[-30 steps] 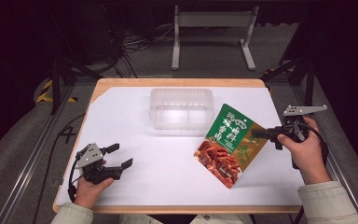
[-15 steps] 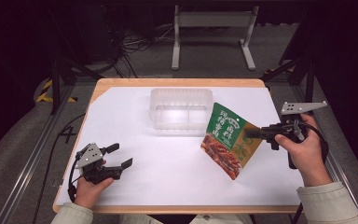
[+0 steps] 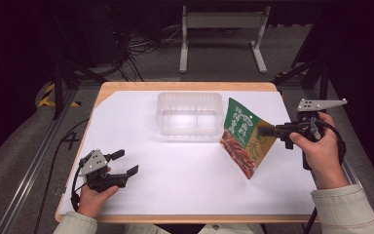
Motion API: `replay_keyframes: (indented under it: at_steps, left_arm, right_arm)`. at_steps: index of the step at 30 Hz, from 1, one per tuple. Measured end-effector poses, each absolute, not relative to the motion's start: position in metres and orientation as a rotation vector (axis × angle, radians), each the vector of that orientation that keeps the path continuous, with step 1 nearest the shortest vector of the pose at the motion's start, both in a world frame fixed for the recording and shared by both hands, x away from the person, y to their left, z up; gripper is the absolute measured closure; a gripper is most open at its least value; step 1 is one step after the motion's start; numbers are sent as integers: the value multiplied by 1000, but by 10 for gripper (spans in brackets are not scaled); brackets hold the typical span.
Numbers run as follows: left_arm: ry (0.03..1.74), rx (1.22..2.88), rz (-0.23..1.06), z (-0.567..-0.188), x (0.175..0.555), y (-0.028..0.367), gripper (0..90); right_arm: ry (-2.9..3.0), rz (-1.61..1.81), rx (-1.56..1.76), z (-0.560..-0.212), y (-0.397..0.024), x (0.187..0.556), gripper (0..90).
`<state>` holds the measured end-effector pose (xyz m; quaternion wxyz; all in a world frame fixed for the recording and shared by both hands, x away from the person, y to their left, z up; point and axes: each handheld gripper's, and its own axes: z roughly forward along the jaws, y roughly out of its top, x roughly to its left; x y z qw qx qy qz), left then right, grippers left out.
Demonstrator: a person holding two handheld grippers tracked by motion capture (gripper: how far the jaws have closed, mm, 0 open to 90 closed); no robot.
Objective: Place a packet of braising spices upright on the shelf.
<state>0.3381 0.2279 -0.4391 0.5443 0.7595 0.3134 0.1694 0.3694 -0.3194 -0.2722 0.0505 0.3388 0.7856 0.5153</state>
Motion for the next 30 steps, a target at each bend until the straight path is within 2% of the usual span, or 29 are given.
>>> replay_keyframes:
  at_steps: [30]
  left_arm:
    - [738, 1801, 411, -439, 338, 230, 207]
  right_arm:
    - [2362, 1607, 984, -225, -291, 394, 900]
